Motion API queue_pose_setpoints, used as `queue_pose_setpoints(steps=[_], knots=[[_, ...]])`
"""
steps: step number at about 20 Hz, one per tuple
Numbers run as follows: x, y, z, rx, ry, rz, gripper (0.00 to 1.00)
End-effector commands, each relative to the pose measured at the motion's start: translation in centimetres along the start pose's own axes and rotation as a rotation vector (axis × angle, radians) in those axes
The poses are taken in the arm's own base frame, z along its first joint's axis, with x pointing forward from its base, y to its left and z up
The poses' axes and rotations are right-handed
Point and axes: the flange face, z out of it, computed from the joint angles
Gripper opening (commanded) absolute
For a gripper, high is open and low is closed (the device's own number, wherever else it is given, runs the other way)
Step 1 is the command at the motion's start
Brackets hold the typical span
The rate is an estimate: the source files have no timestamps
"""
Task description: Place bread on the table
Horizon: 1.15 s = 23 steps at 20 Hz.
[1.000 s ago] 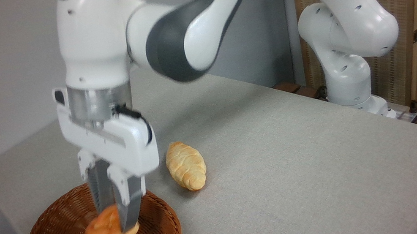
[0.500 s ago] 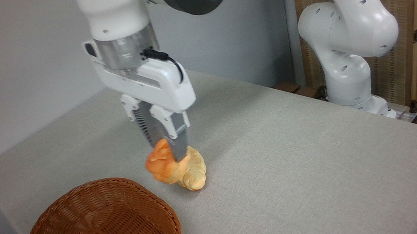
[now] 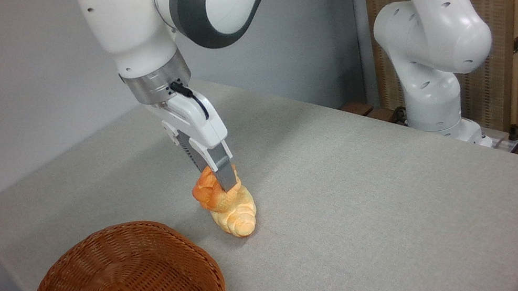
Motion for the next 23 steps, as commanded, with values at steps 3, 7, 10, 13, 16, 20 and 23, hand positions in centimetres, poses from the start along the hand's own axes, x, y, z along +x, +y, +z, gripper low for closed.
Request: queue_pose_setpoints(steps=[3, 7, 10, 13, 16, 20, 23], knots=[[0.0, -0.3, 0.5, -0.013, -0.015, 0.006, 1.00], [0.1, -0.5, 0.1, -0.008, -0.007, 0.004, 1.00], [-0.1, -0.8, -1.0, 0.005, 0.008, -0.004, 1.00], [0.0, -1.4, -3.2, 0.038, 0.045, -0.009, 1.00], [0.2, -2.0, -6.1, 0.084, 0.096, -0.022, 1.00], [-1.0, -4.0, -8.9, 0.126, 0.152, -0.067, 1.00], [-1.9, -5.2, -9.1, 0.133, 0.166, -0.089, 1.00]])
